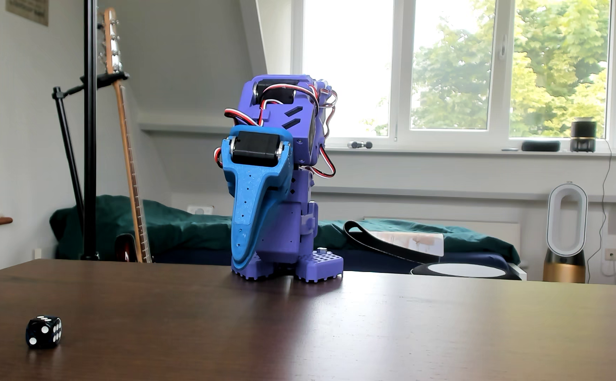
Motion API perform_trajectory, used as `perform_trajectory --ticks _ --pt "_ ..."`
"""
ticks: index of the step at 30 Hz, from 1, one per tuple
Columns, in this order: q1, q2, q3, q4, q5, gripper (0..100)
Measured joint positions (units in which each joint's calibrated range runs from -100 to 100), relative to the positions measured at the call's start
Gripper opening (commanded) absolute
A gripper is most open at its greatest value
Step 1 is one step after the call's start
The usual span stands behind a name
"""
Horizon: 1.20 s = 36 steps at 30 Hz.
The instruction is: Grab the blue dice
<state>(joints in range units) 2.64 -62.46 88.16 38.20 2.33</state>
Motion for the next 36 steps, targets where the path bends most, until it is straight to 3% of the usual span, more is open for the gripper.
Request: perform_trajectory --ticks 10,25,29,36 --pt "-0.73 0.00 0.00 0.00 -2.72 2" --pt "-0.73 -0.08 0.00 0.00 -2.72 2" --pt "3.33 -3.51 -1.26 0.26 -0.94 2" --pt "7.07 -15.05 -14.63 9.56 0.94 2"
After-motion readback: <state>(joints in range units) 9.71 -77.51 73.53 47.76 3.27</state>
